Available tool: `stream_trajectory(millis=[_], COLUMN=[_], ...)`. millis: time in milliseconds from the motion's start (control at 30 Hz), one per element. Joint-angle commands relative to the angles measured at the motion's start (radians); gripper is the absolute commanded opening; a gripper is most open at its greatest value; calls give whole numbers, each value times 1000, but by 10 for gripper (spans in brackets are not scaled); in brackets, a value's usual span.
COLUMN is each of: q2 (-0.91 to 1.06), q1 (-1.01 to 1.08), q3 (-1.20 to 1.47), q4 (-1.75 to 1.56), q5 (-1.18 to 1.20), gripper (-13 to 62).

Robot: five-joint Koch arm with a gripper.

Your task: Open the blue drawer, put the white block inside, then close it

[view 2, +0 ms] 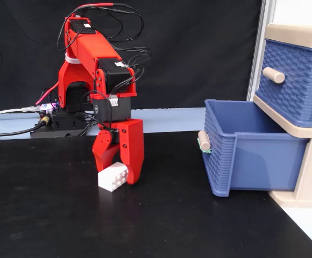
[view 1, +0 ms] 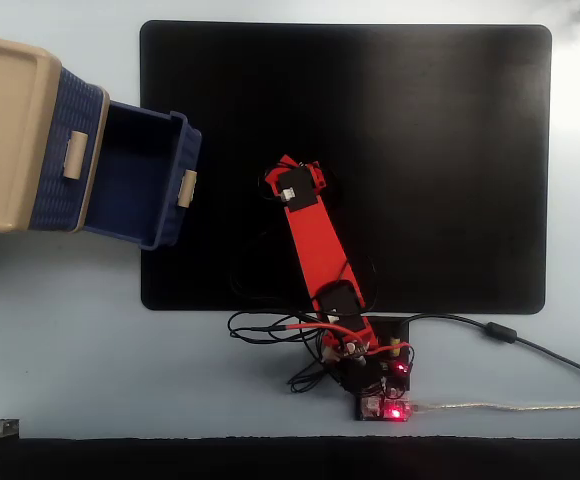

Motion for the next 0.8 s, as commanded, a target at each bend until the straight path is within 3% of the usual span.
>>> stream_trajectory(millis=[0,33,67,300,467,633,767], q2=[15,18,23,187,259,135,-54], q1=[18,25,32,72,20,-367,-449], q3=[-34,-34,-34,-89,-428,-796,-1094], q4=[63,92,112,206,393,388,376], q5=[-14,-31,-51,-127,-46,298,365], gripper=[21,-65,-87,-82,-82,-82,-82])
